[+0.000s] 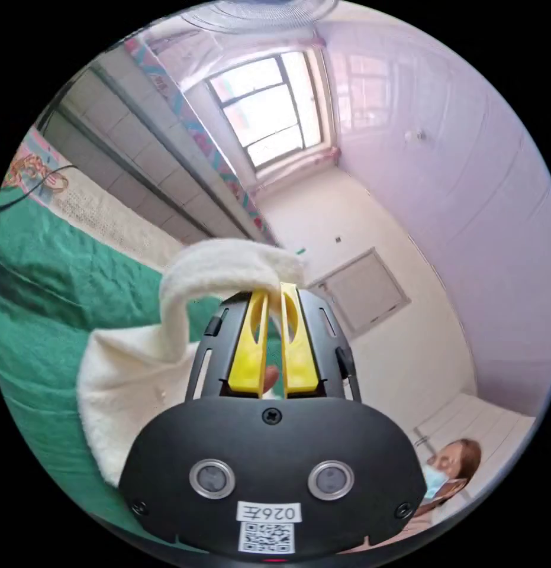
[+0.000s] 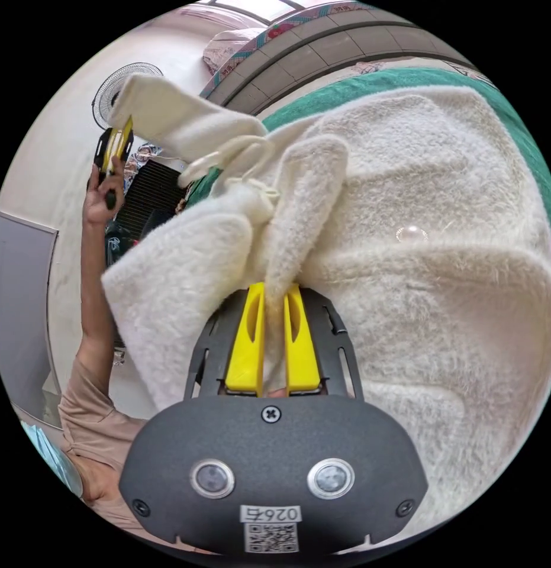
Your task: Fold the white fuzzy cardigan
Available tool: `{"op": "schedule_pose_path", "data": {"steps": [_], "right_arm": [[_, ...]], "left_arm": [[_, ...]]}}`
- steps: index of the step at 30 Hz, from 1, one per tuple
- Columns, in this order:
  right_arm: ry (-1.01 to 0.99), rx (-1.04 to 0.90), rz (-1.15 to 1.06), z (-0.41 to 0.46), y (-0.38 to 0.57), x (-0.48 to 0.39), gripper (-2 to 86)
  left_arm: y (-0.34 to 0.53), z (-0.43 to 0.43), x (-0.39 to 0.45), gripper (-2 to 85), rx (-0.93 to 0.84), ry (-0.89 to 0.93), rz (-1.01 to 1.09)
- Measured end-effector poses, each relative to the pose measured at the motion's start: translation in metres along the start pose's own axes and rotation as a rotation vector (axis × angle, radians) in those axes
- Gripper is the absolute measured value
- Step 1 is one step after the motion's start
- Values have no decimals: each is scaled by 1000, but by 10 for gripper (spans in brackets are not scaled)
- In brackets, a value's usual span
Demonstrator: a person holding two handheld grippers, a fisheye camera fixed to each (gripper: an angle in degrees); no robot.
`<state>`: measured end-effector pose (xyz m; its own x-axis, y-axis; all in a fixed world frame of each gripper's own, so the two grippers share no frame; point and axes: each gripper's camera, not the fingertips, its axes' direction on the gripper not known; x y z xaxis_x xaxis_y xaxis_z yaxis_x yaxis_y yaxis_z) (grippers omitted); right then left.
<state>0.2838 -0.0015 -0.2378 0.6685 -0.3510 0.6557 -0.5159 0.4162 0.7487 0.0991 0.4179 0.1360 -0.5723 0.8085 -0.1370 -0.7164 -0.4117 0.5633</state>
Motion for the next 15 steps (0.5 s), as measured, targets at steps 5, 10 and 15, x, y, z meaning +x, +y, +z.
{"op": "schedule_pose_path", "data": {"steps": [5,10,15], "right_arm": [[39,35,-51,17,73,-51,14],[76,149,-200,-1,166,-136,-8],[-57,223,-484,-58,299,-230,-10]], "left_arm": [[121,-53,-45,28,-64,153,35],[189,-132,-56,12,140,323,59],[176,-161,-14,19,112,74,151]]}}
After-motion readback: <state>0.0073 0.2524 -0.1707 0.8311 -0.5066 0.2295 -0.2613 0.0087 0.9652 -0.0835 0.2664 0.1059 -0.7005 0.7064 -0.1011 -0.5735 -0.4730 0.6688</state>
